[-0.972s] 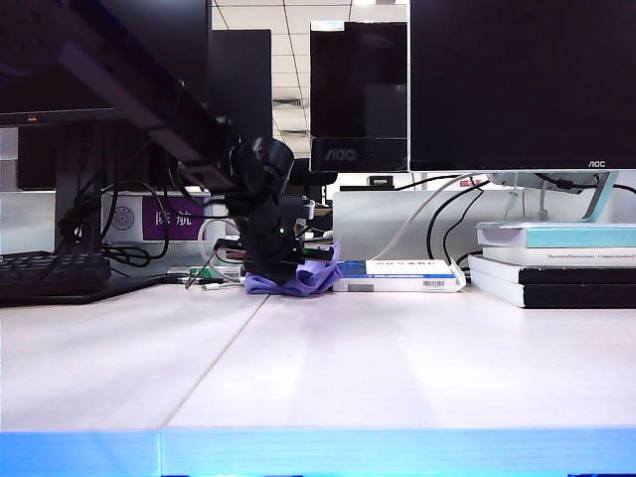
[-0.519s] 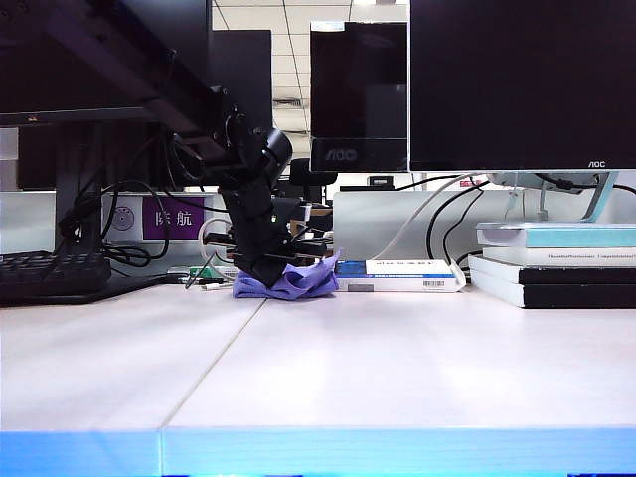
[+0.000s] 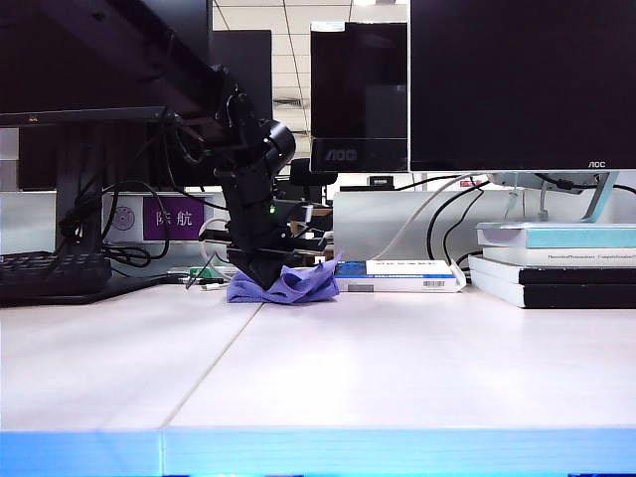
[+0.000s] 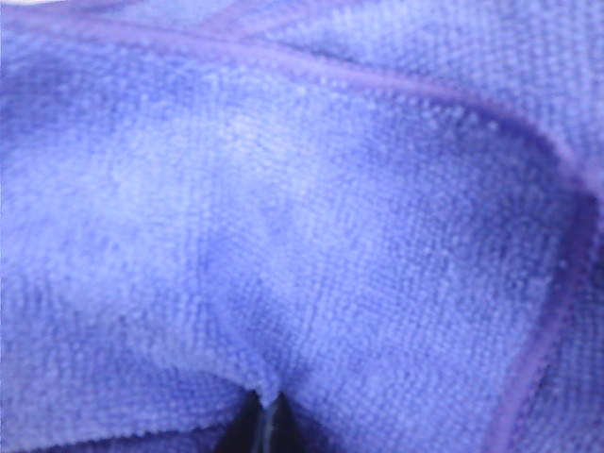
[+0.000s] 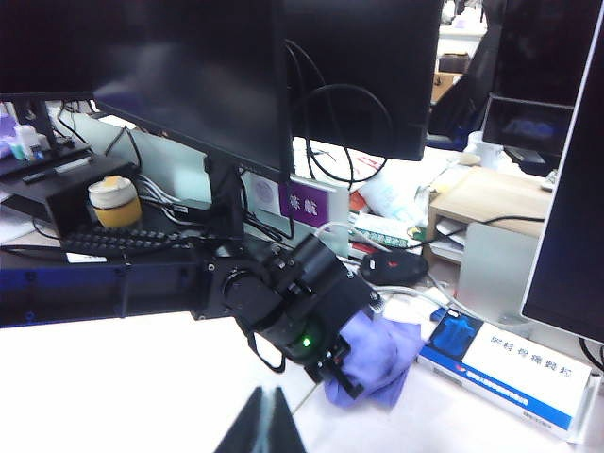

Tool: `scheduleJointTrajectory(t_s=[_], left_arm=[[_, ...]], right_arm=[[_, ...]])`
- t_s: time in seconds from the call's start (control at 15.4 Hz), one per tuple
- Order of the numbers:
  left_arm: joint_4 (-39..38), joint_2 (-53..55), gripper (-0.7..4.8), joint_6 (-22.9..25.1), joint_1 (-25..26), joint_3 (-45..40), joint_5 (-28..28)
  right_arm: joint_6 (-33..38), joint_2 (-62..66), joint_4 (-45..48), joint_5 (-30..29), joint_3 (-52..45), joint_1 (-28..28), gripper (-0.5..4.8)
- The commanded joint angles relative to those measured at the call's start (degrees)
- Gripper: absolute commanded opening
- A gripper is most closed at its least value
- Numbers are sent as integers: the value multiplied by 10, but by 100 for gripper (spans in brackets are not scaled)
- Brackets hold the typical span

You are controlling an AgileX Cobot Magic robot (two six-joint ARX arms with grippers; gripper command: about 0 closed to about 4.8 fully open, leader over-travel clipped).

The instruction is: Wipe the table from front to back using the rag.

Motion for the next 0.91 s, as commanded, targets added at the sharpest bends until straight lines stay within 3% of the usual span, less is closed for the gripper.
scheduleJointTrajectory(t_s=[0.06,0.91], left_arm=[[-62,-2,-7,-5,-11,-3,14],[-174,-12,-7,-11,-20,-3,24]], right_arm=[[-2,-3,10,-1,3,0,-1],[-2,-12,23,-2,4,1,-1]])
